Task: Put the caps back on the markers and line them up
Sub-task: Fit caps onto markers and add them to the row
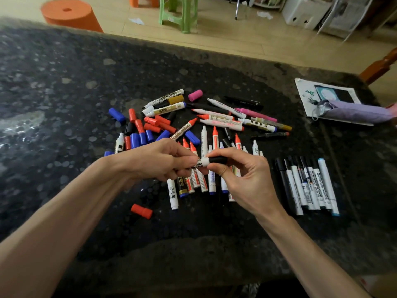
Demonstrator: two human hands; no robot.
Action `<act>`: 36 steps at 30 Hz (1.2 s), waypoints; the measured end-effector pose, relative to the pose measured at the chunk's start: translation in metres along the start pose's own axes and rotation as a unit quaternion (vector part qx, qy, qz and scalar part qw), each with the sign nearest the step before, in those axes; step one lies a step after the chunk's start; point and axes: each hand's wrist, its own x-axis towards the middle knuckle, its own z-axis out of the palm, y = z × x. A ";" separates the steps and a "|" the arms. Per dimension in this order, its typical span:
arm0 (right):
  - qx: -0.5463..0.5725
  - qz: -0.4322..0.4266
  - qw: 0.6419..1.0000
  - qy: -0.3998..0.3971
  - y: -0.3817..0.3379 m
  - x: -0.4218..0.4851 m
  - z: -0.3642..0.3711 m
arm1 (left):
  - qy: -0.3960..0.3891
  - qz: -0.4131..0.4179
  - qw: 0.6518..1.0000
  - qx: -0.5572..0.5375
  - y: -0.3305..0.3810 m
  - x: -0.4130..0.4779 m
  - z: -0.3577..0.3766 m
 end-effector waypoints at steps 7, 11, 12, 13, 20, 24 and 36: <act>0.060 0.039 0.997 -0.033 -0.009 0.014 -0.015 | -0.004 -0.002 1.000 0.008 0.008 -0.002 -0.008; 0.039 0.015 0.999 -0.021 -0.012 0.014 -0.014 | -0.038 -0.038 0.996 -0.066 0.007 -0.006 -0.009; 0.040 0.015 0.999 0.007 -0.011 0.015 -0.018 | -0.033 -0.056 0.994 -0.089 0.003 -0.008 -0.012; 0.037 0.017 0.998 0.038 -0.009 0.017 -0.025 | -0.017 -0.074 0.992 -0.102 0.000 -0.011 -0.016; -0.204 0.044 0.977 -0.051 0.014 0.015 -0.031 | 0.275 -0.081 0.958 -0.003 -0.022 -0.021 -0.045; -0.282 0.067 0.953 -0.086 0.016 0.019 -0.024 | 0.335 -0.044 0.941 -0.009 -0.023 -0.019 -0.050; -0.342 0.069 0.933 -0.083 0.019 0.025 -0.017 | 0.335 -0.042 0.941 0.042 -0.031 -0.019 -0.062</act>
